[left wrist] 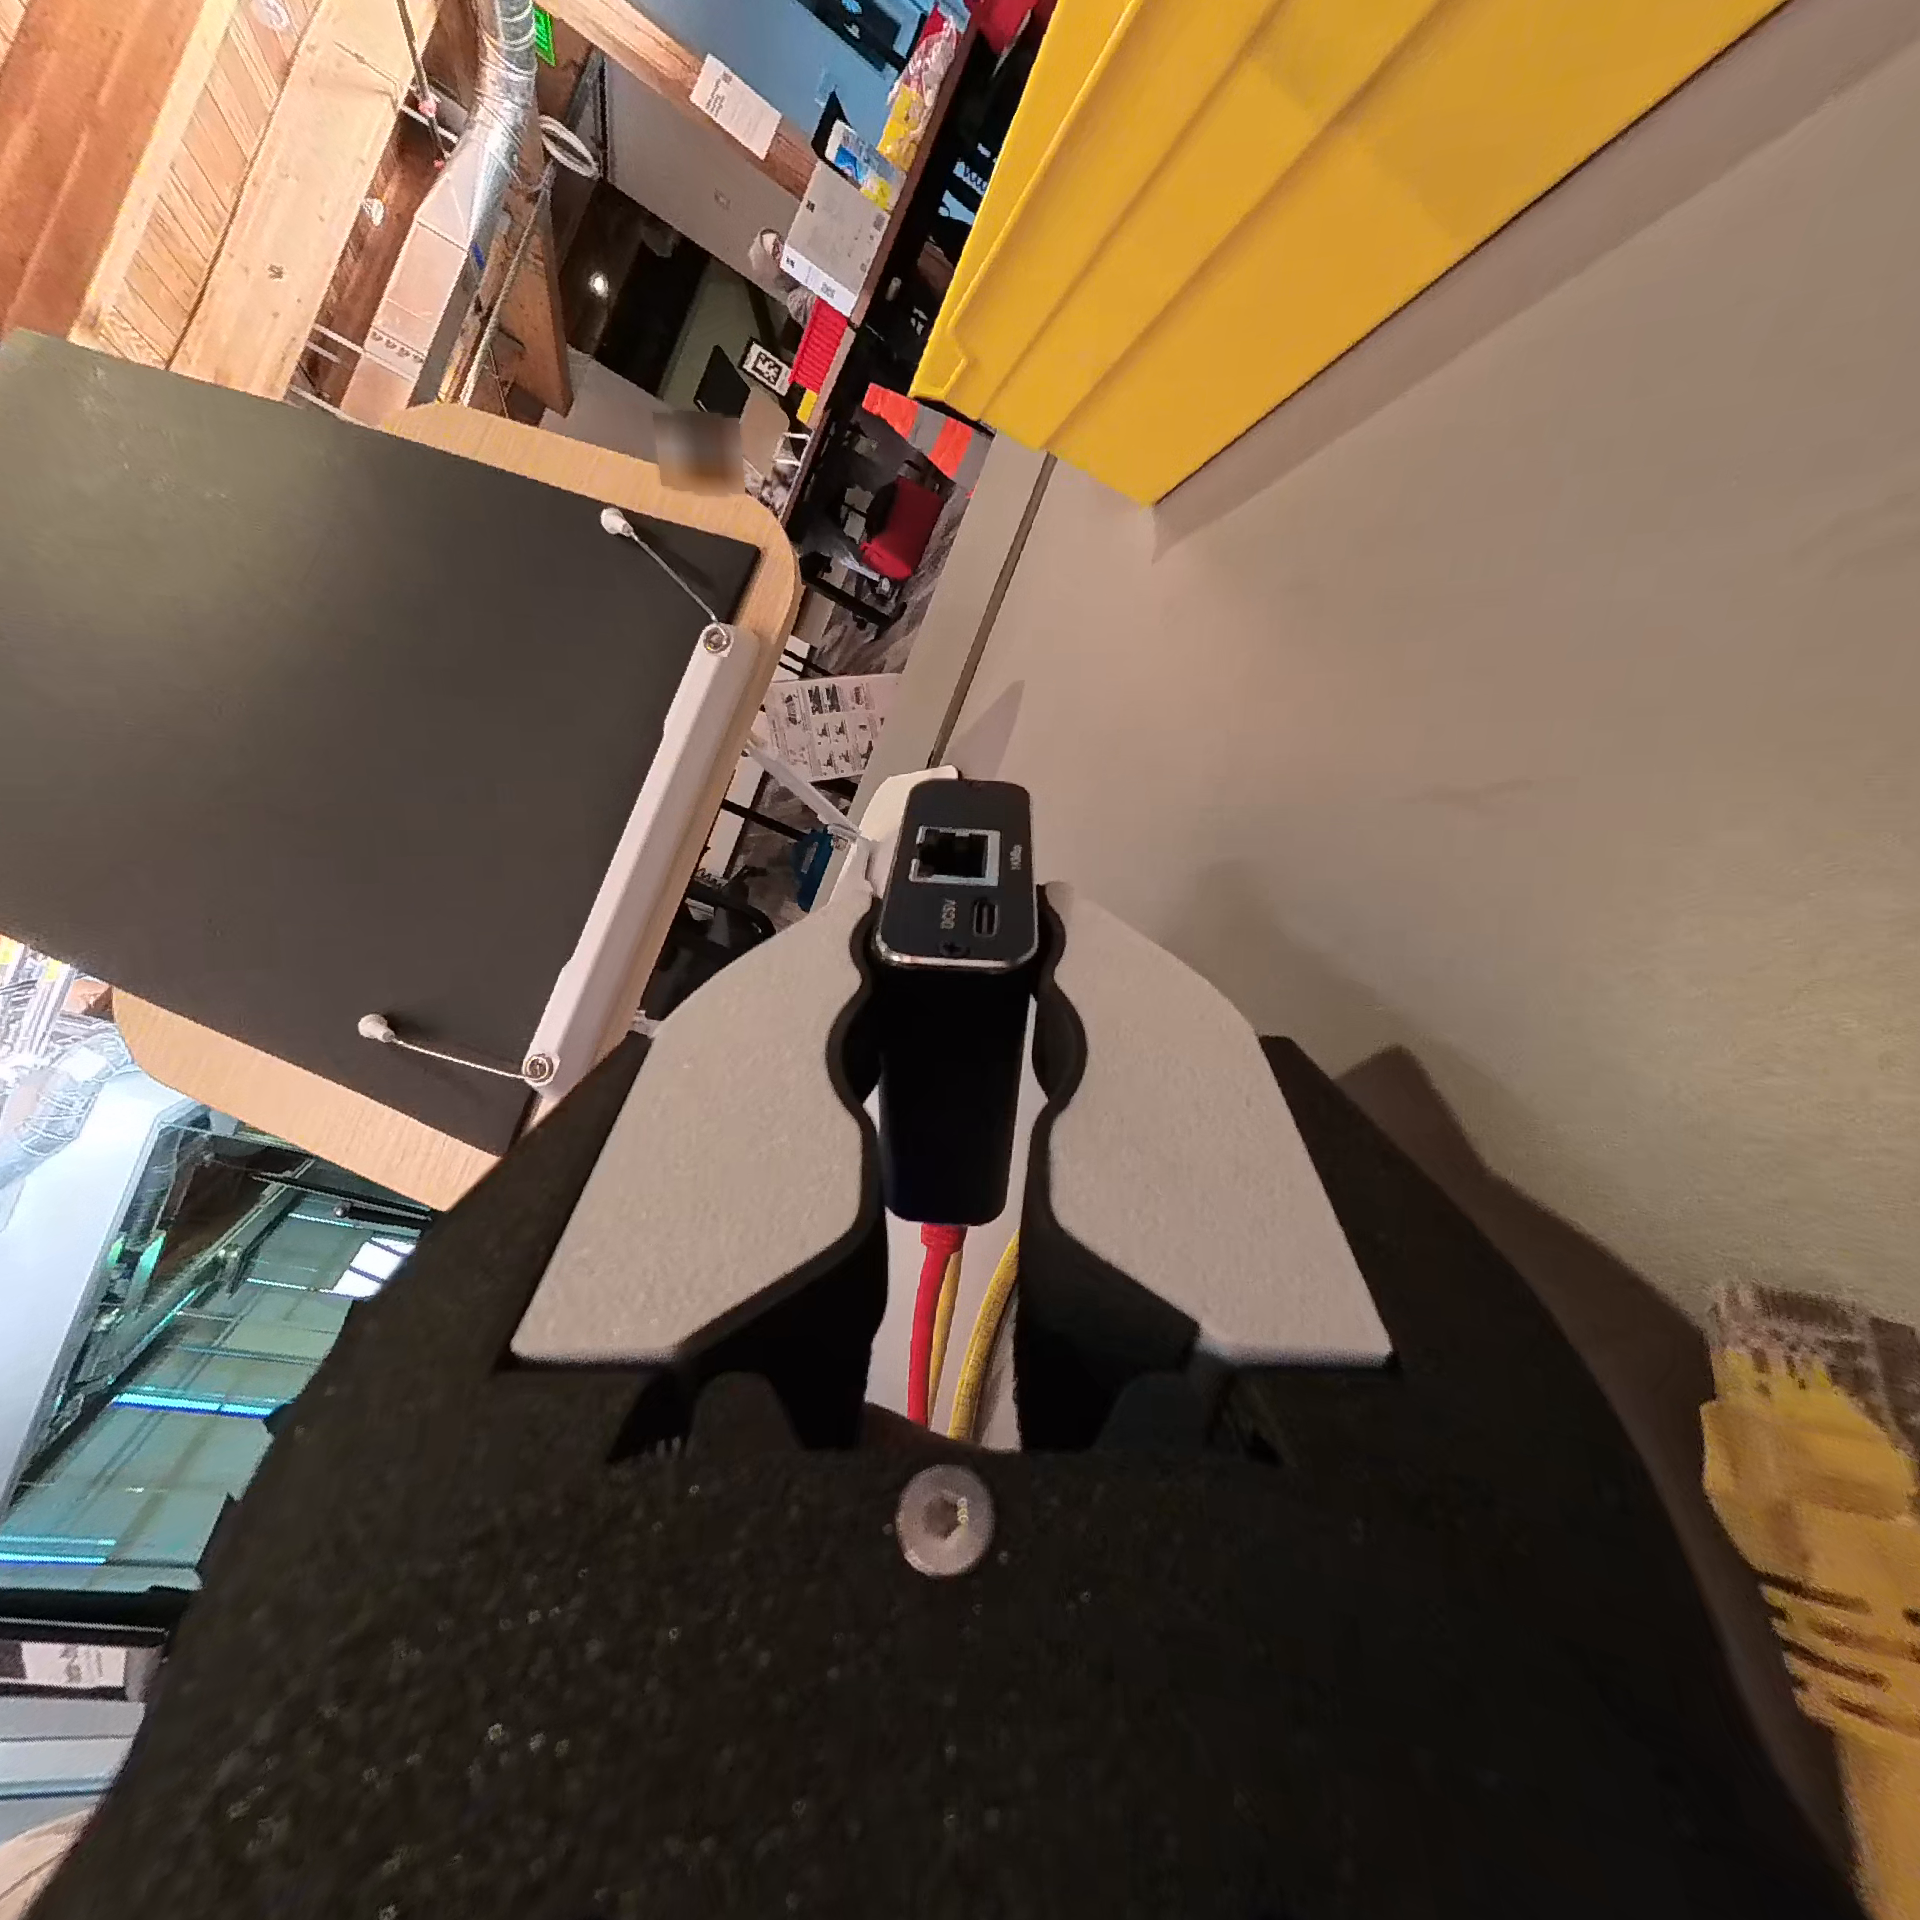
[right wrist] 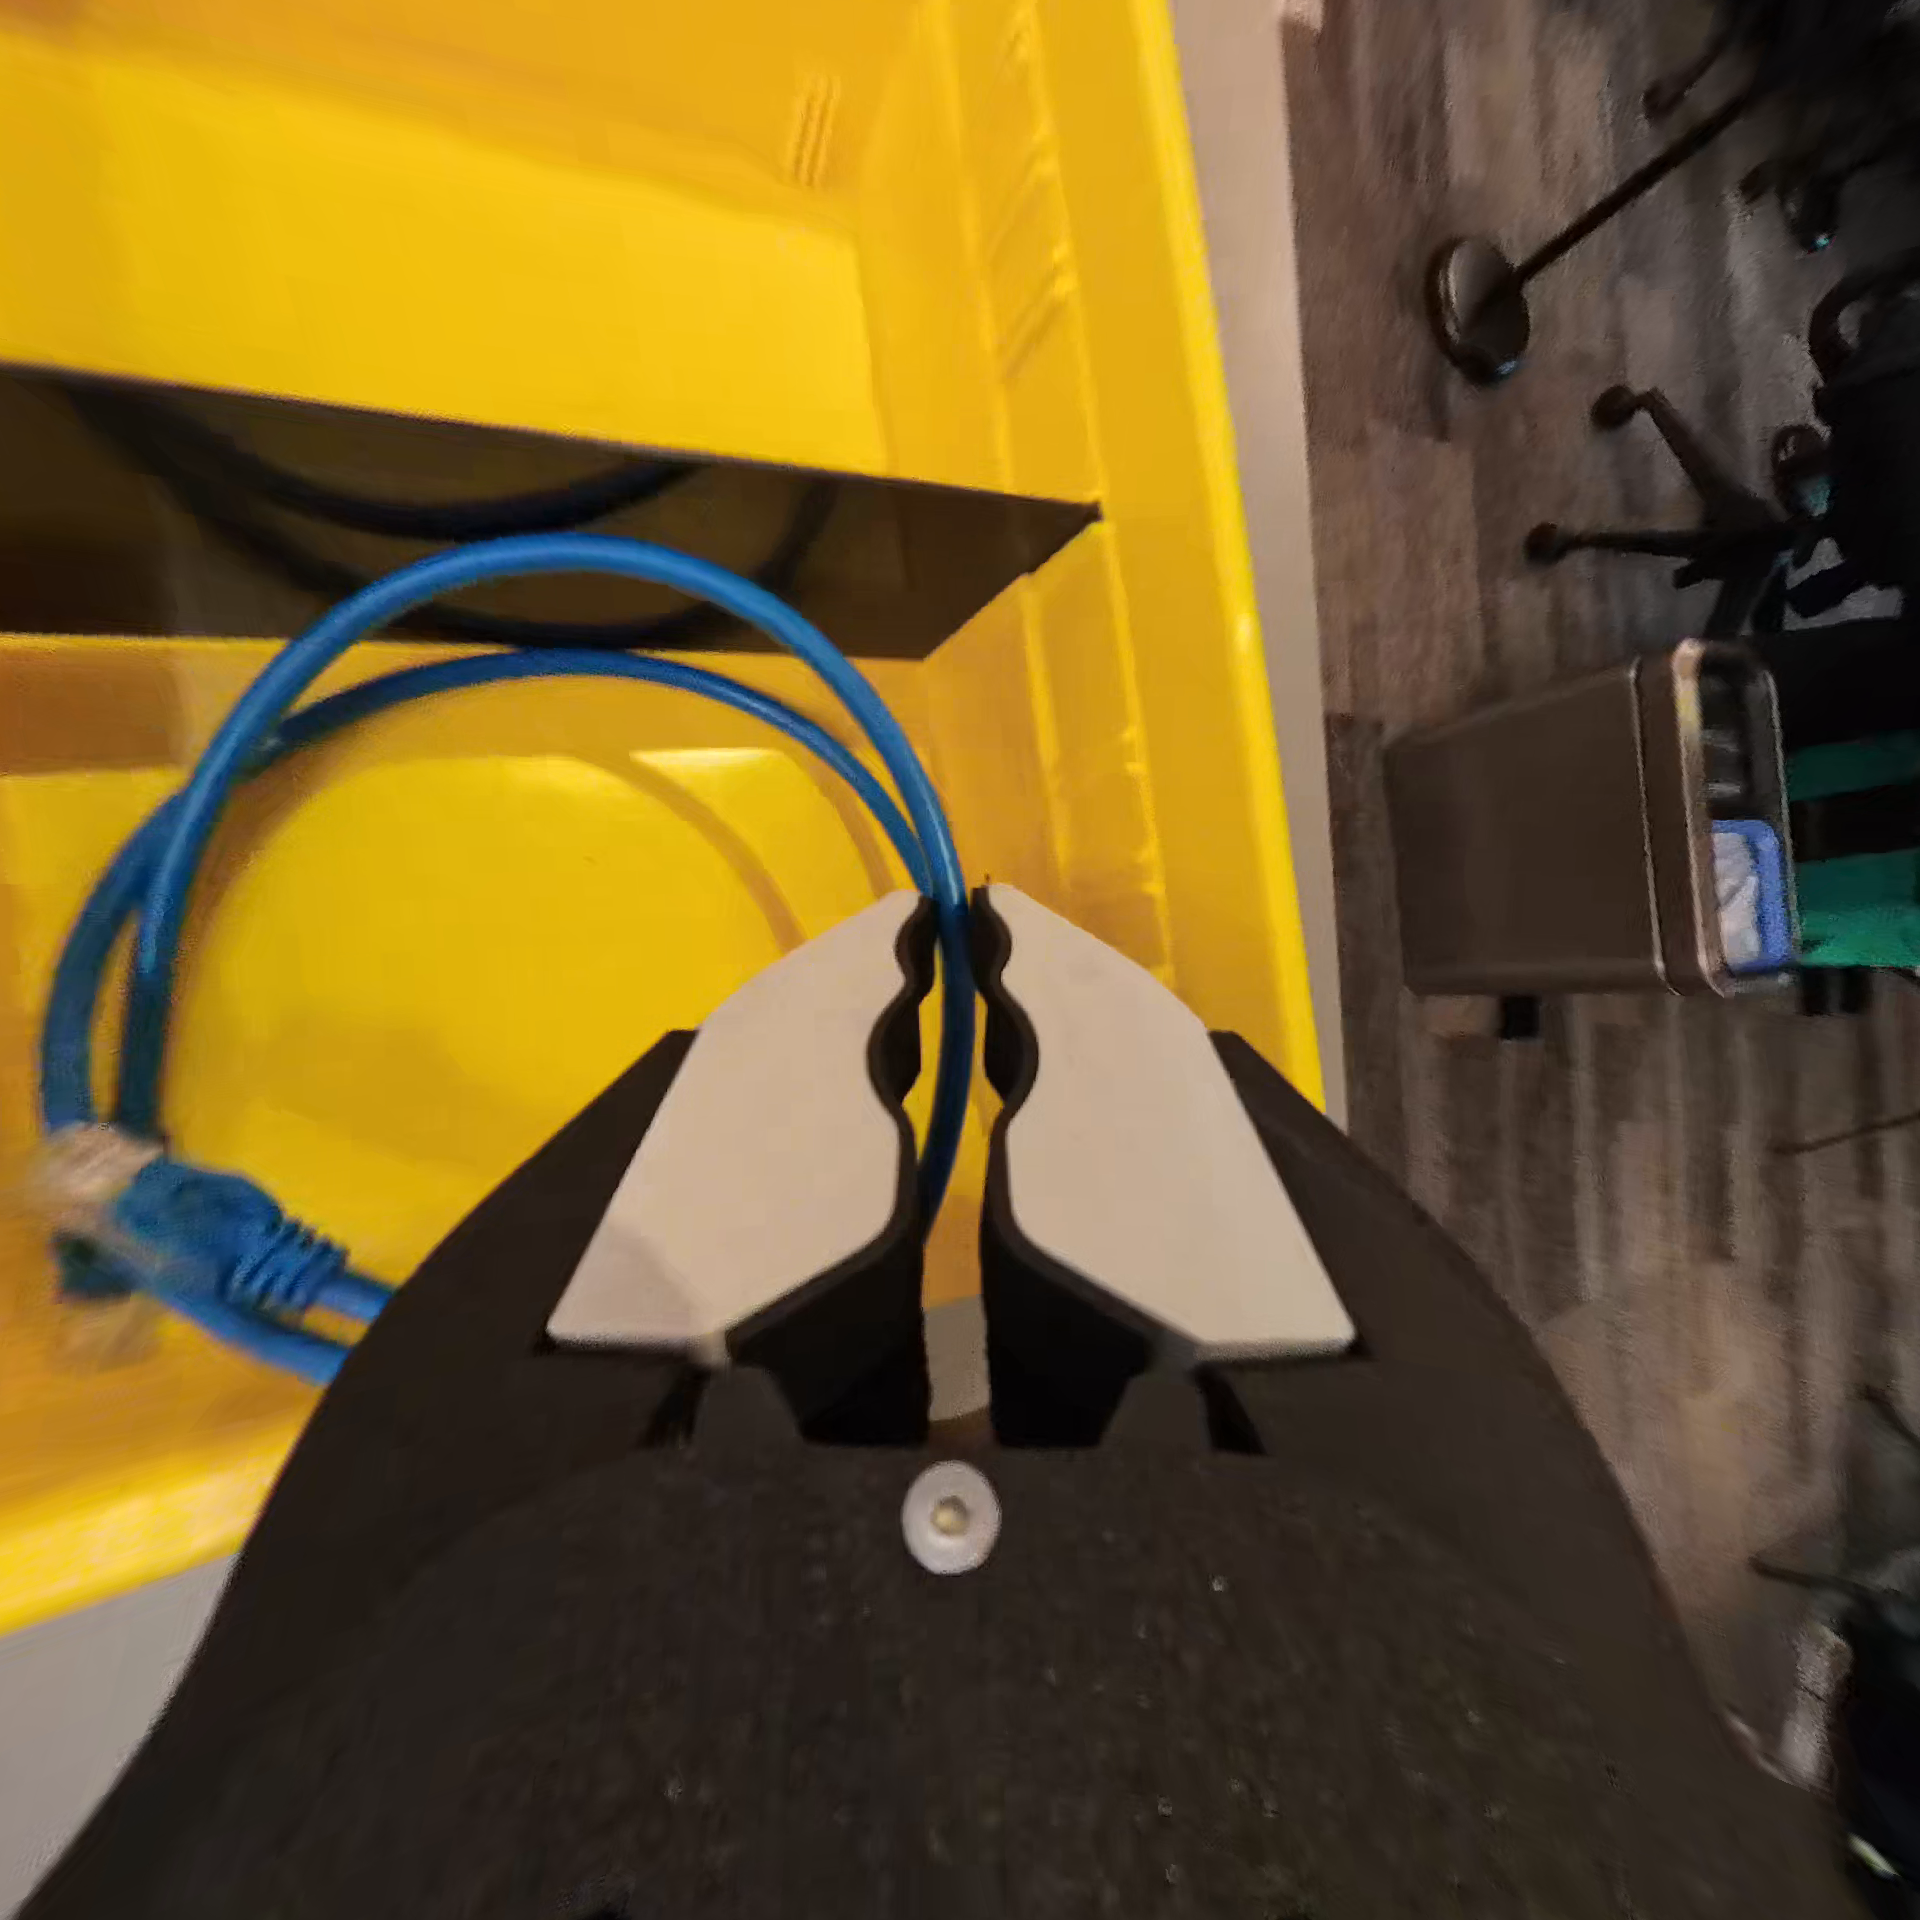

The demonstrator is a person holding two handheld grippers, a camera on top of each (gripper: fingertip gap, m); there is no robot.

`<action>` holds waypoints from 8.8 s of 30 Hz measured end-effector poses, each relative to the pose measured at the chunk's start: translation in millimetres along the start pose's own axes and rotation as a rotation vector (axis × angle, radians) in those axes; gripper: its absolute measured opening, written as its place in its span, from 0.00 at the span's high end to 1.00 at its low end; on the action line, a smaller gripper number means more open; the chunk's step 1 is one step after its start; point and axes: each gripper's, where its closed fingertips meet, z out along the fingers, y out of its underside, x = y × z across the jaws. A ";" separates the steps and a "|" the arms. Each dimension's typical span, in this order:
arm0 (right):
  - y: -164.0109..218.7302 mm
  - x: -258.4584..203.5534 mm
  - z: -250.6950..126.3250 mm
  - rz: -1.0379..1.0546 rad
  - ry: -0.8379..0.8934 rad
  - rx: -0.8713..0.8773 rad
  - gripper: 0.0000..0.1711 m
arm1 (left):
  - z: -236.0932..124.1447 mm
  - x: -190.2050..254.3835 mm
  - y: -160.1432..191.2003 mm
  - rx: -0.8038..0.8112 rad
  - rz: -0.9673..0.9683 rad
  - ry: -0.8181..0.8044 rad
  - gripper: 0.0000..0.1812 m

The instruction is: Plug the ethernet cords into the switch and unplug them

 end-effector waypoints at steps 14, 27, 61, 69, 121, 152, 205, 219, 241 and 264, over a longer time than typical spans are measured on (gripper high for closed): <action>-67.5 -144.9 -175.9 -0.028 -0.619 0.561 0.69 | -13.0 -4.4 -35.8 0.081 0.075 -0.030 0.86; -49.9 -278.8 -179.6 -0.145 -1.008 0.574 0.65 | -30.7 11.1 -87.1 0.087 0.105 0.031 0.86; -26.2 -276.2 -188.8 -0.419 -0.992 0.691 0.65 | -120.5 60.6 7.4 -0.342 -0.993 0.964 0.98; -26.2 -329.6 -187.9 -1.020 -0.339 0.845 0.74 | -121.2 66.4 15.6 -0.527 -0.728 0.812 0.99; -57.3 -333.4 -155.3 -1.048 0.065 1.475 0.85 | -97.9 31.0 -23.9 -0.103 -1.752 1.014 0.90; -65.8 -316.6 -173.1 -0.986 0.198 1.509 0.86 | -103.5 22.2 -43.6 -0.041 -1.887 1.074 0.90; -77.4 -303.4 -188.9 -1.059 0.339 1.402 0.86 | -106.2 7.5 -59.1 0.064 -2.035 1.044 0.87; -81.1 -294.7 -187.4 -1.061 0.354 1.369 0.86 | -105.4 2.0 -65.9 0.092 -2.095 1.012 0.89; -78.8 -299.4 -188.1 -1.076 0.343 1.362 0.86 | -98.5 -1.1 -56.6 0.121 -2.107 0.887 0.92; -70.1 -315.3 -176.5 -1.121 0.263 1.343 0.85 | -101.9 17.2 -40.9 -0.077 -1.562 0.807 0.94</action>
